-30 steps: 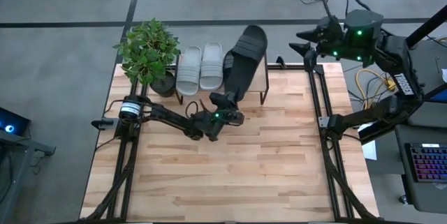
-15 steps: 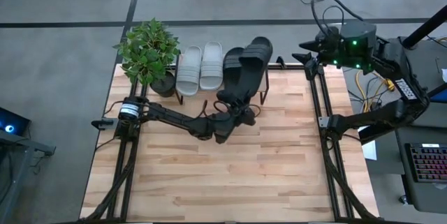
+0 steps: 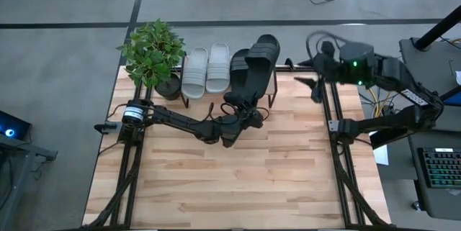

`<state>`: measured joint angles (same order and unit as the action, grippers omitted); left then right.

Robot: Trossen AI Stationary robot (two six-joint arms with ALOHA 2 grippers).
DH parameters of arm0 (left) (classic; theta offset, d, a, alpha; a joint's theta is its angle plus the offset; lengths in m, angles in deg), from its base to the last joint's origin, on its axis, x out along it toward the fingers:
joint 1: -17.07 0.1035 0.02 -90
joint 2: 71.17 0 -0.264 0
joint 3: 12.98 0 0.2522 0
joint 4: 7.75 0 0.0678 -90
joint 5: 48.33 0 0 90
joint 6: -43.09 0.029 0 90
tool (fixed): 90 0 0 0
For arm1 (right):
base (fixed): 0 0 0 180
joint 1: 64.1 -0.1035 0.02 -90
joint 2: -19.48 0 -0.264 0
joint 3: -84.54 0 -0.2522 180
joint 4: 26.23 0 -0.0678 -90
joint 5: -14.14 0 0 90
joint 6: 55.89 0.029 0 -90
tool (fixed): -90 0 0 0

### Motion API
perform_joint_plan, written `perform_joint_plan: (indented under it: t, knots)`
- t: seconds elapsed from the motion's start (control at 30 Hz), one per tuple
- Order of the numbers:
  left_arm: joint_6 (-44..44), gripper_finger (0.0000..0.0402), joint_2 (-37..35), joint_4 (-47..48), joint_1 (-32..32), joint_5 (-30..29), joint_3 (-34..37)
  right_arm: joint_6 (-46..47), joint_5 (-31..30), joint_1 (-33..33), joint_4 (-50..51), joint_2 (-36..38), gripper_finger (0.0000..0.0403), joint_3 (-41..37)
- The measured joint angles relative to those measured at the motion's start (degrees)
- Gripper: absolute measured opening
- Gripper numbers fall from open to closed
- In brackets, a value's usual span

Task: Pick and place slides into the shelf
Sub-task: Put the black slipper on the shelf

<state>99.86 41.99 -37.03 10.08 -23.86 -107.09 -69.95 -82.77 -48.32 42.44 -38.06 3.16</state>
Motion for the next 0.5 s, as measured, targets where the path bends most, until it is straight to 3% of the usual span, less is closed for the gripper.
perform_joint_plan:
  t: [0.1,0.23,0.37,0.5]
  knots:
    - [1.02,0.0048,0.0,-0.05,0.0,-0.8,0.15,-6.87,-4.0,-5.43,-6.39,2.68,0.0219,-5.84]
    - [2.92,0.0048,-0.01,0.01,0.0,-1.46,0.34,-15.02,-14.13,-13.86,-14.37,5.76,0.0219,-12.58]
    - [3.86,0.0048,-1.26,0.4,-0.32,-1.02,0.45,-17.53,-21.45,-23.31,-19.94,7.71,0.0219,-17.81]
    - [4.07,0.0048,-2.43,0.96,-1.44,-0.79,0.95,-20.08,-36.36,-35.17,-21.53,6.99,0.0219,-22.46]
